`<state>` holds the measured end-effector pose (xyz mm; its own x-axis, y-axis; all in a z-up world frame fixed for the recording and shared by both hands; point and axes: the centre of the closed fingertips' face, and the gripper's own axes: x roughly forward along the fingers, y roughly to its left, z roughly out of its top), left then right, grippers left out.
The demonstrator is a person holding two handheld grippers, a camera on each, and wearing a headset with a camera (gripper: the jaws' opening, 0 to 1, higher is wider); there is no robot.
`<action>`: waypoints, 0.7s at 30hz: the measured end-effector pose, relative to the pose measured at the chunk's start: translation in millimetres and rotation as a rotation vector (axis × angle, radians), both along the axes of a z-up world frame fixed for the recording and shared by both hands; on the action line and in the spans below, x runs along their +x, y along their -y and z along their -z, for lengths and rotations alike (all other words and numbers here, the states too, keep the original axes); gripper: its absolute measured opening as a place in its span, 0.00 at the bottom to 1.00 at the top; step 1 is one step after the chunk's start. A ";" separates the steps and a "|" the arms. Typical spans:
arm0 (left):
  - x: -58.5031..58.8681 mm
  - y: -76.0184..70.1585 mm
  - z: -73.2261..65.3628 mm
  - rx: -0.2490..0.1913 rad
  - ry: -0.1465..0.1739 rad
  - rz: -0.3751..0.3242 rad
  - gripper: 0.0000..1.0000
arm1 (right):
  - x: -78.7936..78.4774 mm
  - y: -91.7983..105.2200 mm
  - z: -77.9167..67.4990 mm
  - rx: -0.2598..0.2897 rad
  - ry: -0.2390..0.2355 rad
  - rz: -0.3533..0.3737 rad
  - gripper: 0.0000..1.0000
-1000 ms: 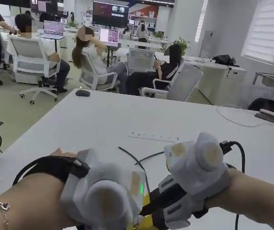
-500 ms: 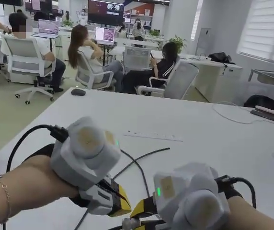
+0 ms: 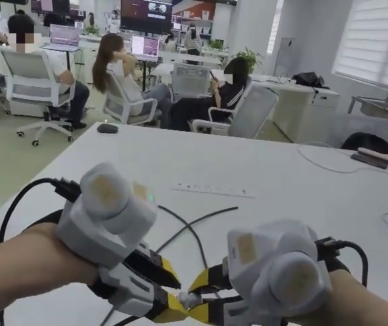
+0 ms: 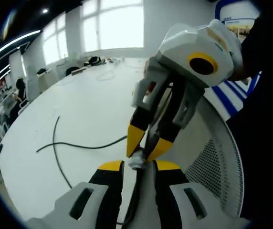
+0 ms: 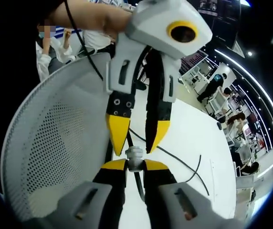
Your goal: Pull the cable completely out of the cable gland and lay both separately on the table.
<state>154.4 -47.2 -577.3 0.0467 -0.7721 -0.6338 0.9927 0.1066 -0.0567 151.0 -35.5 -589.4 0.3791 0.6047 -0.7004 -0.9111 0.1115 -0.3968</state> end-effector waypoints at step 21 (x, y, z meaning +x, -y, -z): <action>4.8 -1.7 4.7 -0.078 -0.391 -0.141 0.16 | 2.4 -3.1 -7.7 -0.162 0.383 -0.063 0.10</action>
<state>159.2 -45.6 -582.1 -0.0769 -0.8219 -0.5645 0.8709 0.2203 -0.4393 153.4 -32.4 -581.7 0.5960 0.5286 -0.6044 -0.6976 -0.0318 -0.7157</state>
